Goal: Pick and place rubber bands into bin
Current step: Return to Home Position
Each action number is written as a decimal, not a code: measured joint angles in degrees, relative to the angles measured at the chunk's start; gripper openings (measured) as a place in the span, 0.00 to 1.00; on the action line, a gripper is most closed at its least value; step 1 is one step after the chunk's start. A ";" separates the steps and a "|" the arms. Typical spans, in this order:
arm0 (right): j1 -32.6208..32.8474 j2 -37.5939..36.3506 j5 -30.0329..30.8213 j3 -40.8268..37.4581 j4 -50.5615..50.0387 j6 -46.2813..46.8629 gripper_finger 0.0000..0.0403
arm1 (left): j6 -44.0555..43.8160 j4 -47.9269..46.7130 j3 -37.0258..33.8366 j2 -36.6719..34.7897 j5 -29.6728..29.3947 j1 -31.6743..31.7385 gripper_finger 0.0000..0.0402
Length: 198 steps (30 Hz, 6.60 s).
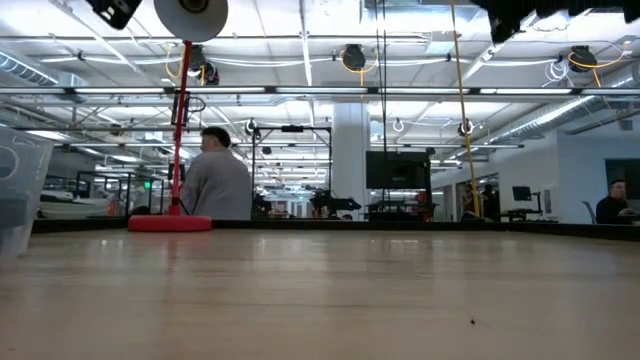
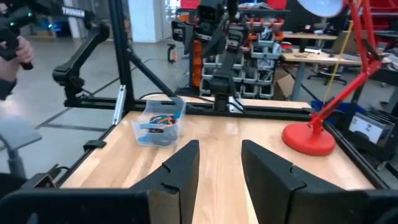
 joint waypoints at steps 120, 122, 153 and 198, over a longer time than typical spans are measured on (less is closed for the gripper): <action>-0.90 -29.58 16.58 -35.19 11.73 6.12 0.28 | 1.24 31.90 -42.73 -29.33 -1.30 21.28 0.50; -0.90 -29.58 16.58 -35.19 11.73 6.07 0.28 | 1.24 31.90 -42.73 -29.33 -1.30 21.28 0.50; -0.90 -30.10 16.58 -35.39 30.17 10.57 0.28 | 1.24 31.87 -42.73 -29.33 -1.32 21.26 0.50; -0.90 -29.93 16.58 -35.38 20.60 9.53 0.28 | 1.24 31.87 -42.73 -29.33 -1.32 21.28 0.50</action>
